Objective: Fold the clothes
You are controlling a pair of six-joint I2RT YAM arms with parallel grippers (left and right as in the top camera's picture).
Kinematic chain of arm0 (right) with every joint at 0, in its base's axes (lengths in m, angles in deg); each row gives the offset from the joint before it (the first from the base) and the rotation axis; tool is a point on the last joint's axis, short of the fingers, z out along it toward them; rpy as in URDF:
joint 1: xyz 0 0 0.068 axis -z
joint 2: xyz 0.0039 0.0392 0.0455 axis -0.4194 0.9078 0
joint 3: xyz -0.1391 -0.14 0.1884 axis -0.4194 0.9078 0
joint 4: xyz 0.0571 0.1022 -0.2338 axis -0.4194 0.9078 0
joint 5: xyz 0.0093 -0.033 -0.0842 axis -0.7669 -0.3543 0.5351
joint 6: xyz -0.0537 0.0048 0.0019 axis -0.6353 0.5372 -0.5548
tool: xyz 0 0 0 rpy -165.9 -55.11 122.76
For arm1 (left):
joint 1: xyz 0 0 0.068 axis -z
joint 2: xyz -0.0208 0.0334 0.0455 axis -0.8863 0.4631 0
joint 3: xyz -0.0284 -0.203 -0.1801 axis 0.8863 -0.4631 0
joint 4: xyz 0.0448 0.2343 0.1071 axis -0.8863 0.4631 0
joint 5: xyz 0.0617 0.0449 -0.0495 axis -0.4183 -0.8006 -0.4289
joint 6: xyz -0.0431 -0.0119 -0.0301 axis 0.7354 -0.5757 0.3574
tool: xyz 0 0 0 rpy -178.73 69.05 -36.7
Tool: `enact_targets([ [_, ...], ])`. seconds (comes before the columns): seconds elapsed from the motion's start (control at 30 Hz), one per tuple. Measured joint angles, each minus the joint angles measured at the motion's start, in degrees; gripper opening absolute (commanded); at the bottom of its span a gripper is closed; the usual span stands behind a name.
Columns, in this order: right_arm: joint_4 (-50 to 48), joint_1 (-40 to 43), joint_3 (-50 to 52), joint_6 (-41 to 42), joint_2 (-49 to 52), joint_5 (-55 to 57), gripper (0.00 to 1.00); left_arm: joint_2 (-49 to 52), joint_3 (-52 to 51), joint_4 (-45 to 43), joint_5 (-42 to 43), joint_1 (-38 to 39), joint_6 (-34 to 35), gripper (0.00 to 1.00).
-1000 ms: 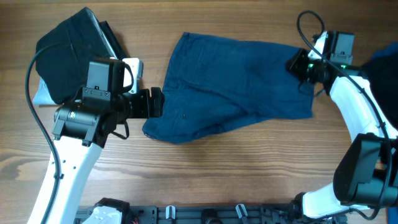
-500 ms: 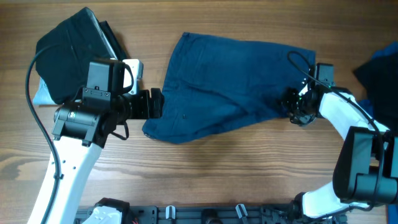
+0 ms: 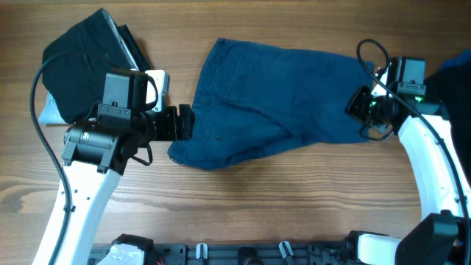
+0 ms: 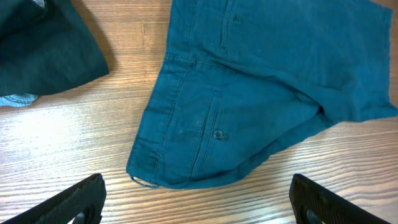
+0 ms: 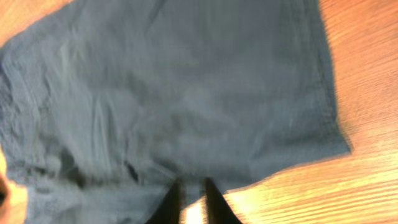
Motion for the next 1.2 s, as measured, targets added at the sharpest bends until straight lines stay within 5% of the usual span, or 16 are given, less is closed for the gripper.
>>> enact_targets([
  [0.27,-8.5,-3.1,13.3,4.6,11.4,-2.6,0.55,0.0,0.0,-0.1,0.0,0.0,0.0,0.95],
  [0.4,-13.3,-2.9,13.1,6.9,13.0,-4.0,0.04,0.0,0.0,-0.2,0.0,0.0,0.0,0.95],
  [0.67,-10.8,-2.9,13.0,4.3,12.0,-1.4,0.04,0.0,0.0,-0.3,0.0,0.0,0.0,0.95],
  [0.7,-10.3,-2.9,12.9,3.8,10.8,-0.4,0.13,0.0,0.0,-0.3,0.0,0.0,0.0,0.95],
  [0.77,-9.3,-2.9,12.5,3.2,6.9,1.7,0.54,0.0,0.0,-0.6,0.0,0.0,0.0,0.95],
  [0.93,-7.4,-2.9,12.0,2.4,4.9,3.6,0.72,0.0,0.0,-0.9,0.0,0.0,0.0,0.95],
  [1.07,-13.3,-2.9,14.3,5.1,7.3,4.5,0.73,0.0,0.0,-0.9,0.0,0.0,0.0,0.95],
  [1.13,-16.0,-2.9,15.9,7.1,9.2,4.8,0.65,0.0,0.0,-0.9,0.0,0.0,0.0,0.95],
  [1.17,-18.3,-2.9,16.1,7.9,9.2,5.0,0.49,0.0,0.0,-1.0,0.0,0.0,0.0,0.95],
  [1.2,-19.8,-2.9,16.1,8.7,9.7,5.3,0.13,0.0,0.0,-0.9,0.0,0.0,0.0,0.95],
])
